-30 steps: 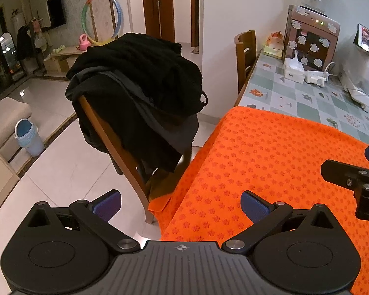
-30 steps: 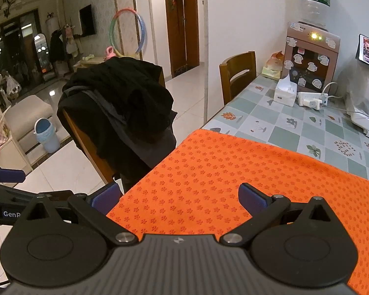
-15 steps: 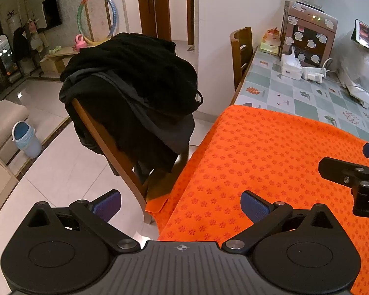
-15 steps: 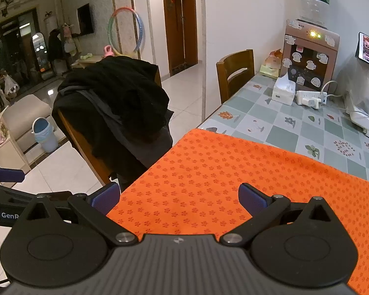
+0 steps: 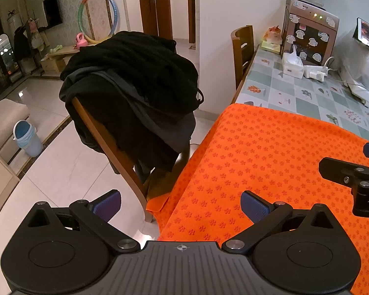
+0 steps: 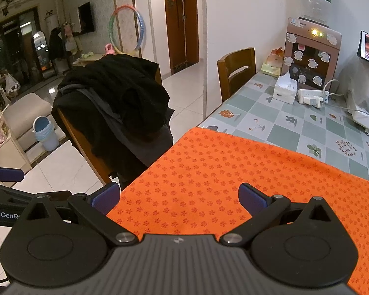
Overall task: Fold clothes
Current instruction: 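Move both grippers toward the black garment on the chair back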
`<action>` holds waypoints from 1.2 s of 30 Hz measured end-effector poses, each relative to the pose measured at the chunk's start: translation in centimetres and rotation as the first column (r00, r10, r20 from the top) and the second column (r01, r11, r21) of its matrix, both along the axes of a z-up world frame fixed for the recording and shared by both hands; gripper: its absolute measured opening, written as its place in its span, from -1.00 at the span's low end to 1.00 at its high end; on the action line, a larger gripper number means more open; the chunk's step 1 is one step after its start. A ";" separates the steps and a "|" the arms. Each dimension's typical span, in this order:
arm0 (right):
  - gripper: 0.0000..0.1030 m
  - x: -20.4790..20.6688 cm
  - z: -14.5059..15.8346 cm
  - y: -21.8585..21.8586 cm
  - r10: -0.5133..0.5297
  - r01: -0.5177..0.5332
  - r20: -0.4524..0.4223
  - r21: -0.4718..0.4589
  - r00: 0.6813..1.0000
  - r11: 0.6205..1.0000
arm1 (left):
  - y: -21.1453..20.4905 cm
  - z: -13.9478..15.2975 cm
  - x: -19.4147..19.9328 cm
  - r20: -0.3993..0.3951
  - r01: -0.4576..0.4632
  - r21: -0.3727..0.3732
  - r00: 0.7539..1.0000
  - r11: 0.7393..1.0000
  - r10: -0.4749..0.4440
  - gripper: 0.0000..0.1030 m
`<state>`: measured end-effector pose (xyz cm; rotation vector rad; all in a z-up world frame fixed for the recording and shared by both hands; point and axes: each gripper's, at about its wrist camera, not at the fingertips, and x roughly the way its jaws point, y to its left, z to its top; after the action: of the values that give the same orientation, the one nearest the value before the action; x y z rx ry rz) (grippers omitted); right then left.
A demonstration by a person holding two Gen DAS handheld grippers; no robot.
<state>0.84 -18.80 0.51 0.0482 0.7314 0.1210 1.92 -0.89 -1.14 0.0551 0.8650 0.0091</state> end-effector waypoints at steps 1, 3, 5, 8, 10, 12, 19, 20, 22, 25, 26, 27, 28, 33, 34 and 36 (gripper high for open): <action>1.00 0.0 0.0 0.0 -0.001 0.001 0.000 0.000 1.000 1.000 | 0.0 0.0 0.0 0.000 0.001 0.000 1.000 1.000 -0.001 1.00; 1.00 -0.1 0.0 -0.1 -0.004 0.004 0.000 0.001 1.000 1.000 | 0.0 0.0 -0.2 0.001 0.003 0.000 1.000 1.000 -0.003 1.00; 1.00 -0.1 0.0 -0.3 -0.007 0.007 -0.001 0.003 1.000 1.000 | 0.0 0.1 -0.2 0.002 0.004 -0.003 1.000 1.000 -0.004 1.00; 1.00 -0.2 0.0 -0.4 -0.009 0.009 -0.003 0.004 1.000 1.000 | 0.0 0.1 -0.1 0.000 0.002 -0.004 1.000 1.000 -0.002 1.00; 1.00 -0.2 0.0 -0.4 -0.009 0.009 -0.004 0.005 1.000 1.000 | 0.1 0.1 -0.3 0.001 -0.002 -0.006 1.000 1.000 0.002 1.00; 1.00 -0.3 0.0 -0.4 -0.005 0.005 -0.003 0.006 1.000 1.000 | 0.1 0.1 -0.5 0.001 -0.009 -0.007 1.000 1.000 0.009 1.00; 1.00 -0.7 -0.1 -0.2 0.014 -0.014 -0.003 0.010 1.000 1.000 | 0.5 0.1 -1.6 -0.002 -0.043 -0.009 0.999 0.999 0.043 1.00; 1.00 -0.8 -0.1 -0.2 0.017 -0.017 -0.004 0.011 1.000 1.000 | 0.5 0.2 -1.7 -0.002 -0.047 -0.008 0.999 0.999 0.047 1.00; 1.00 -0.9 -0.1 -0.2 0.022 -0.022 -0.005 0.015 1.000 1.000 | 0.6 0.2 -2.1 -0.002 -0.056 -0.005 0.998 0.998 0.056 1.00; 1.00 -1.1 -0.2 -0.1 0.035 -0.035 -0.007 0.020 0.999 0.999 | 0.7 0.2 -2.6 -0.005 -0.071 0.000 0.997 0.997 0.071 1.00; 1.00 -1.2 -0.2 -0.1 0.041 -0.040 -0.008 0.022 0.999 0.999 | 0.7 0.2 -2.8 -0.006 -0.077 0.001 0.997 0.997 0.077 1.00; 1.00 -1.3 -0.2 -0.1 0.046 -0.046 -0.008 0.024 0.999 0.999 | 0.7 0.2 -3.0 -0.007 -0.082 0.002 0.997 0.997 0.082 1.00; 1.00 -1.4 -0.3 -0.1 0.051 -0.050 -0.009 0.026 0.999 0.998 | 0.7 0.2 -3.2 -0.008 -0.086 0.004 0.996 0.996 0.086 1.00; 1.00 -1.9 -0.4 -0.2 0.067 -0.067 -0.012 0.033 0.998 0.997 | 0.5 0.2 -3.9 -0.011 -0.099 0.011 0.995 0.995 0.099 1.00; 1.00 -1.9 -0.4 -0.3 0.069 -0.068 -0.013 0.034 0.998 0.997 | 0.4 0.2 -4.0 -0.012 -0.100 0.013 0.995 0.995 0.100 1.00; 1.00 -2.0 -0.5 -0.4 0.070 -0.069 -0.011 0.038 0.997 0.997 | 0.3 0.3 -4.0 -0.014 -0.098 0.019 0.995 0.995 0.098 1.00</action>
<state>-1.18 -19.24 0.06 0.0595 0.7435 0.2013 -2.10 -0.60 -0.88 0.0303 0.8816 0.1086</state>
